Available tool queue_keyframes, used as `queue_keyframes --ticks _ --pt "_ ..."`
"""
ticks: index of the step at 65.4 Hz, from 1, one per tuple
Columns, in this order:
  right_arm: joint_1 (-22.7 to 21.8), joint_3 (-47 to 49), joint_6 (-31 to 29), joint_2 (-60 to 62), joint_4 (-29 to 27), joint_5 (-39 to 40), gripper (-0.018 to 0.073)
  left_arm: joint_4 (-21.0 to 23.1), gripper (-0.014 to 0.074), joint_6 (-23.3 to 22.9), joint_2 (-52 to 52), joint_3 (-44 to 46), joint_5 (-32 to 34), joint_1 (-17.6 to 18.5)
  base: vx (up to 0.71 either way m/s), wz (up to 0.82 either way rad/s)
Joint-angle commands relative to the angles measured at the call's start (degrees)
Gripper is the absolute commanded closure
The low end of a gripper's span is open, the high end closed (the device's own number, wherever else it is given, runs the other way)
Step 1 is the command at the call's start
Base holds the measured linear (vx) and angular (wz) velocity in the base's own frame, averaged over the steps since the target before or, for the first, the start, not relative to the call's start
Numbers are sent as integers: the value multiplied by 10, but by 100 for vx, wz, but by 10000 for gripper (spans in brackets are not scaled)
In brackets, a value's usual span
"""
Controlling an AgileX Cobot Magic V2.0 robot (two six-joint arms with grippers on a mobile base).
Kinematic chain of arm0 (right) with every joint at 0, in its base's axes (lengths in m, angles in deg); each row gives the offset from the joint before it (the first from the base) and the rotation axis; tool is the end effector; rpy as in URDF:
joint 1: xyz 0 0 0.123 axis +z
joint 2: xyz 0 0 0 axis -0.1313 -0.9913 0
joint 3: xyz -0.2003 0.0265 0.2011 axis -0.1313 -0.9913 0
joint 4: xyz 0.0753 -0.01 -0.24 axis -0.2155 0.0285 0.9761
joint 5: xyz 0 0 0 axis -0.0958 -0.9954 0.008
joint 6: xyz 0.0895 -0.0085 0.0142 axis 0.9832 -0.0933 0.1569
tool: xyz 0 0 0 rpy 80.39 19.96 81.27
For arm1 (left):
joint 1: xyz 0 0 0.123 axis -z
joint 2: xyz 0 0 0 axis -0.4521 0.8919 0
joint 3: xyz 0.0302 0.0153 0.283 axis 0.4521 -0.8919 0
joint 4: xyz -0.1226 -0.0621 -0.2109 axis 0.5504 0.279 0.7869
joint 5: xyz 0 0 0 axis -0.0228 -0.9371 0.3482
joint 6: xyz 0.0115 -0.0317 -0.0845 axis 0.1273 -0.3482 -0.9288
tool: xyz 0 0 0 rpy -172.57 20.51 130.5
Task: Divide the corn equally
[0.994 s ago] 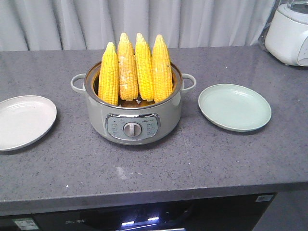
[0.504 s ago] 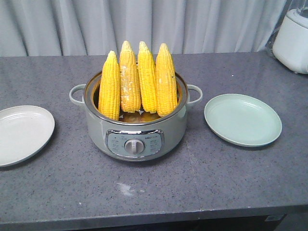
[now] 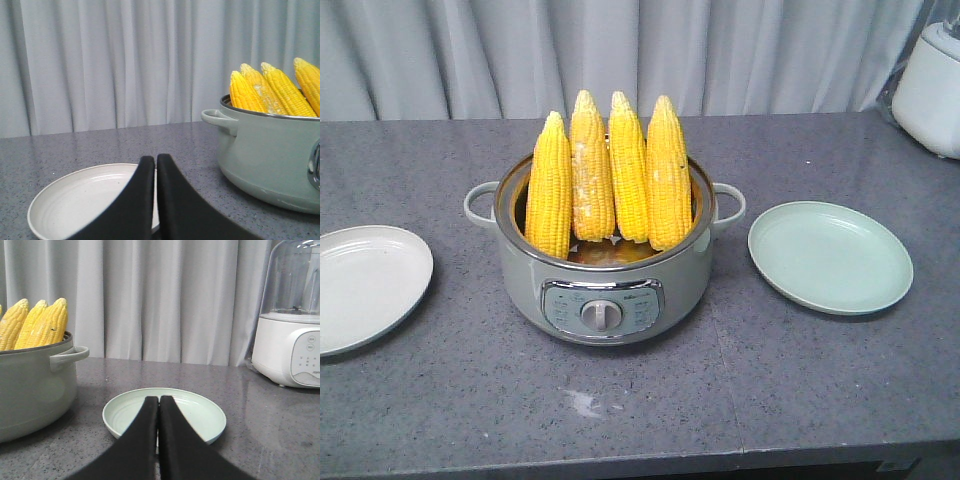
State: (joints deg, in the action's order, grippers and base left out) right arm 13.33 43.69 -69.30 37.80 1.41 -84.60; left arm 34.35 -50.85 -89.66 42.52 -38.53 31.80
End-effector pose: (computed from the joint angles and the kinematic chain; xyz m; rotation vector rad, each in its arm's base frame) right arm 0.0559 0.0058 0.2070 -0.1085 1.4636 0.0473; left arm 0.0560 -0.0048 0.2082 0.0628 1.4605 -0.0699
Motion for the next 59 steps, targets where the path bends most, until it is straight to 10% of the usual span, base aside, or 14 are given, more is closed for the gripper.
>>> queue_keyframes --ticks 1,59 --pt "-4 -4 -3 0 2 45 570 0 603 0 -10 -8 43 0 0 0" --pt "-4 -4 -3 0 2 45 570 0 603 0 -10 -8 43 0 2 6"
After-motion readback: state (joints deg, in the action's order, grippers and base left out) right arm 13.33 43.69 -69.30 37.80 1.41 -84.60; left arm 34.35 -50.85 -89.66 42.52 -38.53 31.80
